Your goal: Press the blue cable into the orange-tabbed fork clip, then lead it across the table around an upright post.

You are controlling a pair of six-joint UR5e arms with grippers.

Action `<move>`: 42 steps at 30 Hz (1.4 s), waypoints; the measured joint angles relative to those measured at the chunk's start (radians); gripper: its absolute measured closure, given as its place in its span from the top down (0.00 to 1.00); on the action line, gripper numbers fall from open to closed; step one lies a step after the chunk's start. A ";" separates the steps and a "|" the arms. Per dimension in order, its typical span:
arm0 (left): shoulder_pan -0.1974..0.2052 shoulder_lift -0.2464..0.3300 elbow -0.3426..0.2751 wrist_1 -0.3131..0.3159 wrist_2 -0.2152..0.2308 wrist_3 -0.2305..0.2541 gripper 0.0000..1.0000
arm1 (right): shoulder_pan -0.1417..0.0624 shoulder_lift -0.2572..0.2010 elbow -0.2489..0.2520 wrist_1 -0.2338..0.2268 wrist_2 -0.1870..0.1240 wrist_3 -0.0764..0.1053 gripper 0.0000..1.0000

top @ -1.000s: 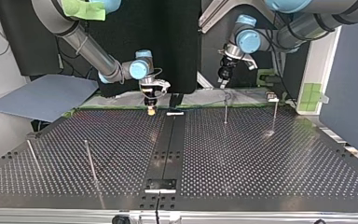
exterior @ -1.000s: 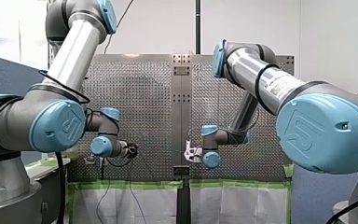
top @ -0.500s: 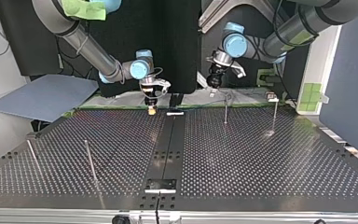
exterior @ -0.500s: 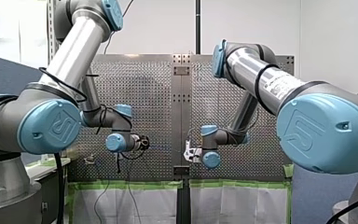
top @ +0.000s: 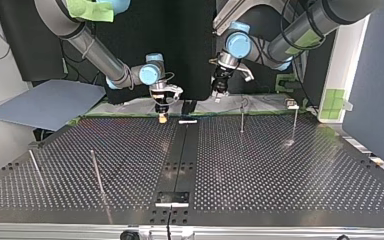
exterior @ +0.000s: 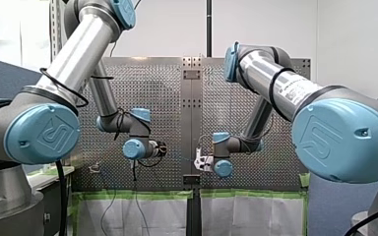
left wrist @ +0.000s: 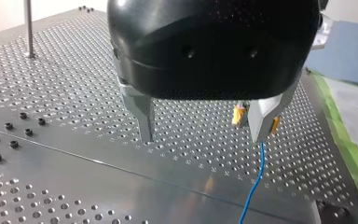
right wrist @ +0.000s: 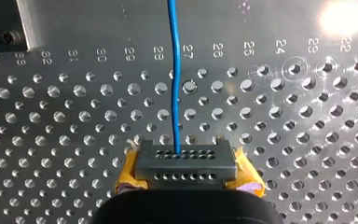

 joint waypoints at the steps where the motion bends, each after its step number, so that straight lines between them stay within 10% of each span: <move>1: -0.001 0.000 0.000 0.000 -0.008 0.004 1.00 | 0.000 0.000 0.000 0.000 0.000 0.000 0.00; 30: -0.003 -0.216 0.202 -0.072 -0.286 0.053 1.00 | 0.000 0.000 0.000 0.004 -0.003 0.000 0.00; 42: -0.008 -0.227 0.288 -0.153 -0.299 0.080 1.00 | -0.003 0.001 0.000 0.004 -0.003 0.000 0.00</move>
